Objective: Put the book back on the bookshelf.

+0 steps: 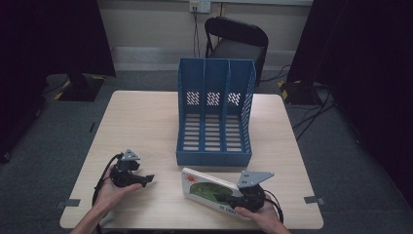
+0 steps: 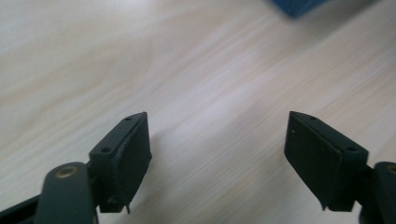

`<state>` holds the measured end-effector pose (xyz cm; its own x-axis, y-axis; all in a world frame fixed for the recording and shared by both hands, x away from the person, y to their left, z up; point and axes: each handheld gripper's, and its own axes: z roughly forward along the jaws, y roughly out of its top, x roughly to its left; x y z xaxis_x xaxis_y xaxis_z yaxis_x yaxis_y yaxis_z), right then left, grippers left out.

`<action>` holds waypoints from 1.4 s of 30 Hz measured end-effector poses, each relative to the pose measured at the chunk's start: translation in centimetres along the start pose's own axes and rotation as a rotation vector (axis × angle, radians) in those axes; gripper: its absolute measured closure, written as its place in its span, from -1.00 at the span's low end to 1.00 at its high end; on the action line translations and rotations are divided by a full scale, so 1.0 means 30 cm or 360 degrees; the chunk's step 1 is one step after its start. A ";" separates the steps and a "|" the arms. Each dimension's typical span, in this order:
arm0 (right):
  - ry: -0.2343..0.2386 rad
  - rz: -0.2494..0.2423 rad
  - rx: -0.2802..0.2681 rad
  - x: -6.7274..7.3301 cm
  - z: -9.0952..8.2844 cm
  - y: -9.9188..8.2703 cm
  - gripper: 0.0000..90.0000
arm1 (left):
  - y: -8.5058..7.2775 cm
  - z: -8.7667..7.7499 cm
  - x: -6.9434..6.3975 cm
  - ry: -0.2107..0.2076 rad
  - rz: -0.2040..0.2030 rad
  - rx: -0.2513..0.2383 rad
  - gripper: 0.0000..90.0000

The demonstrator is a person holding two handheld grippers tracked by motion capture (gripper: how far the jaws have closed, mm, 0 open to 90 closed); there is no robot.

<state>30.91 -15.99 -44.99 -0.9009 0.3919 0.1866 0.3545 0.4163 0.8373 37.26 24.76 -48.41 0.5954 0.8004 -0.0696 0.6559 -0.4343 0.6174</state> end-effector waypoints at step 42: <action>-0.0173 -0.0039 -0.0232 0.032 -0.164 0.190 0.70 | -0.044 0.063 0.011 0.0172 -0.0030 -0.0212 -0.99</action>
<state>30.83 -17.30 -37.51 -0.8737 0.4726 0.1152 0.2856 0.3068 0.9079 37.48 24.83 -50.72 0.5253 0.8509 -0.0020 0.5950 -0.3657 0.7157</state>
